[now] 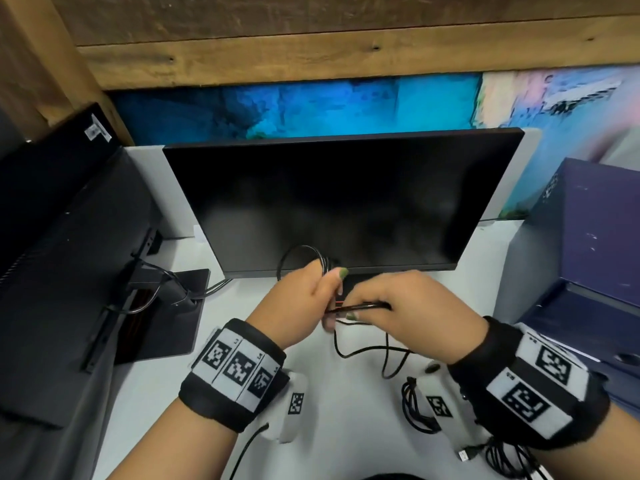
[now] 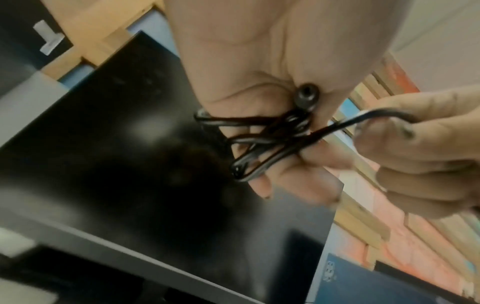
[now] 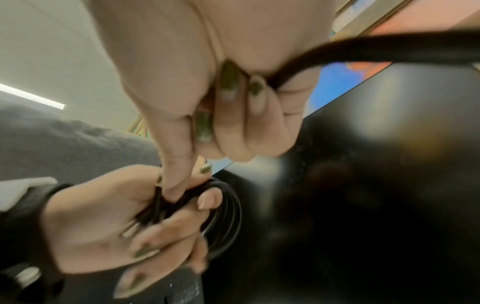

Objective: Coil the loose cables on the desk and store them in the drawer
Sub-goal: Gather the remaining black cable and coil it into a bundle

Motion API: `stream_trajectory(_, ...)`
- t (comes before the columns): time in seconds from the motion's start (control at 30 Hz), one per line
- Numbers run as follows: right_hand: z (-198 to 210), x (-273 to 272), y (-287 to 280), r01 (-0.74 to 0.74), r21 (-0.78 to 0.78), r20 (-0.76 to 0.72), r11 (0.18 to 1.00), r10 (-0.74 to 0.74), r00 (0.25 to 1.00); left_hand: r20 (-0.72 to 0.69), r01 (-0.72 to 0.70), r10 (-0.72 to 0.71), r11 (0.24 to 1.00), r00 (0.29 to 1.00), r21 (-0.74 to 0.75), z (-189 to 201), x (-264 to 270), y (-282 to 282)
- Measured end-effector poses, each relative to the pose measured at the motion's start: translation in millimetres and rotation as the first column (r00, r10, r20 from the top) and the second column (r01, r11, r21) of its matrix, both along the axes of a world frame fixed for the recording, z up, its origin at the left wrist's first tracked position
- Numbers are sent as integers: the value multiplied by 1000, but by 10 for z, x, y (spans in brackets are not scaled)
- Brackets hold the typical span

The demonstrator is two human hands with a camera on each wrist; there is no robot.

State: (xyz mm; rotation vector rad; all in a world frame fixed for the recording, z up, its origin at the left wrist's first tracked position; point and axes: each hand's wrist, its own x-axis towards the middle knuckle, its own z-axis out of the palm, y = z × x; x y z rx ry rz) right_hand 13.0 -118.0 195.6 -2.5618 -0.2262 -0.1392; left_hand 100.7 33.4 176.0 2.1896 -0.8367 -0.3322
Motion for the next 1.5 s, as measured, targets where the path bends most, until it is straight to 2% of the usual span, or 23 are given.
stream_trajectory(0.07, 53, 20, -64, 54, 128, 93, 990, -66, 993, -234, 90, -123, 985, 964, -147, -2, -43, 26)
stream_trajectory(0.13, 75, 57, -134, 96, 234, 125, 968, -128, 984, -477, 133, -310, 920, 823, -369, -11, -43, 39)
stream_trajectory(0.2, 91, 84, -178, 103, 320, 111, 942, -145, 983, -557, 163, -459, 851, 692, -500, -4, -20, 62)
stream_trajectory(0.3, 101, 106, -198, 58, 471, 76, 880, -106, 991, -524, 251, -643, 733, 559, -632, 65, 3, 130)
stream_trajectory(0.37, 78, 136, -206, 53, 570, 52, 820, -101, 994, -494, 283, -691, 692, 528, -665, 100, -7, 159)
stream_trajectory(0.47, 5, 191, -212, 84, 687, 15, 722, -130, 991, -445, 196, -740, 600, 505, -776, 97, -46, 115)
stream_trajectory(0.6, -219, 242, -180, 128, 609, 22, 783, -178, 984, -400, 18, -802, 454, 443, -891, 132, -53, 88)
stream_trajectory(0.63, -288, 244, -166, 150, 589, -1, 794, -185, 983, -389, -18, -804, 428, 450, -904, 158, -53, 95)
stream_trajectory(0.67, -359, 239, -149, 175, 568, -33, 804, -190, 981, -381, -53, -787, 409, 486, -911, 194, -57, 98)
stream_trajectory(0.77, -597, 192, -116, 228, 460, -157, 858, -174, 972, -400, -218, -637, 346, 659, -912, 330, -46, 121)
stream_trajectory(0.83, -720, 132, -105, 221, 382, -223, 897, -142, 964, -418, -320, -551, 270, 722, -908, 406, -12, 132)
stream_trajectory(0.87, -752, 101, -89, 200, 357, -248, 913, -114, 962, -425, -331, -486, 270, 764, -904, 419, 16, 130)
stream_trajectory(0.9, -761, 71, -65, 168, 328, -266, 930, -80, 961, -426, -317, -390, 314, 816, -895, 411, 45, 122)
stream_trajectory(0.97, -734, 18, 7, 85, 257, -276, 963, -11, 961, -355, -242, -155, 484, 922, -841, 327, 63, 96)
stream_trajectory(1.0, -703, -1, 40, 40, 232, -268, 972, 24, 963, -266, -195, -32, 600, 963, -776, 261, 53, 79)
stream_trajectory(1.07, -612, -34, 81, -32, 209, -240, 977, 84, 967, -11, -131, 148, 832, 989, -540, 112, 27, 56)
stream_trajectory(1.13, -489, -59, 76, -68, 167, -191, 984, 99, 977, 200, -82, 139, 960, 970, -269, -29, -6, 46)
stream_trajectory(1.2, -368, -70, 29, -55, 127, -120, 990, 71, 990, 247, -55, 69, 997, 967, -63, -130, -68, 34)
stream_trajectory(1.27, -294, -68, -52, -1, 155, -52, 988, 9, 999, 173, -34, 26, 998, 985, 45, -192, -102, 46)
stream_trajectory(1.3, -270, -60, -91, 28, 160, -20, 987, -26, 999, 102, 9, -14, 999, 995, 46, -220, -101, 56)
stream_trajectory(1.37, -250, -34, -150, 93, 175, 24, 980, -99, 995, -114, 117, -128, 988, 985, -99, -220, -121, 60)
stream_trajectory(1.43, -228, -5, -186, 149, 230, 35, 962, -161, 986, -323, 141, -248, 937, 913, -320, -155, -154, 65)
stream_trajectory(1.5, -214, 21, -199, 156, 296, 38, 943, -174, 984, -433, 134, -354, 877, 829, -461, -80, -139, 76)
